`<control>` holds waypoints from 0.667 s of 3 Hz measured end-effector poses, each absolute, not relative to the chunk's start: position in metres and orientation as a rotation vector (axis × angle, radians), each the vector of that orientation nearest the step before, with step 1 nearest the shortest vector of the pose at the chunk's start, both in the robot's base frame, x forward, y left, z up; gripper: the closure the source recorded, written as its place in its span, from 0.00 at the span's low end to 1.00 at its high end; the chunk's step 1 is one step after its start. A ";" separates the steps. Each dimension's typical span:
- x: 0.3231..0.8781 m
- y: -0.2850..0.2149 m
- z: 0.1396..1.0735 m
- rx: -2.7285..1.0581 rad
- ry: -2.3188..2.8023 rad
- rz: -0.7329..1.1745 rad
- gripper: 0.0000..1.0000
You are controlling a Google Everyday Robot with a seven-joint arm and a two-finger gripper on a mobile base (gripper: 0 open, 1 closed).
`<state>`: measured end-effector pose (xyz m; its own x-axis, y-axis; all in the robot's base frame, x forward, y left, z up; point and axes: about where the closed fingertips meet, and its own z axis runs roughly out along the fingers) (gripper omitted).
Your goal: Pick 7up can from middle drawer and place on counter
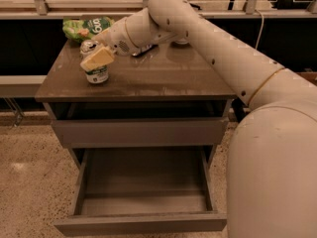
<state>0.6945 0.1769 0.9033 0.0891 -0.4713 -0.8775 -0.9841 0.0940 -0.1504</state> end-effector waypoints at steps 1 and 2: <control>0.696 0.167 0.917 -1.480 1.534 0.734 0.00; 0.693 0.167 0.966 -1.469 1.511 0.707 0.00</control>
Offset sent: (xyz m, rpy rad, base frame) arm -0.0017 -0.0160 0.1595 0.0398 -0.1121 -0.0648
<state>0.6931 0.1669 0.9660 0.0955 -0.4692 -0.8779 -0.9746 0.1354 -0.1784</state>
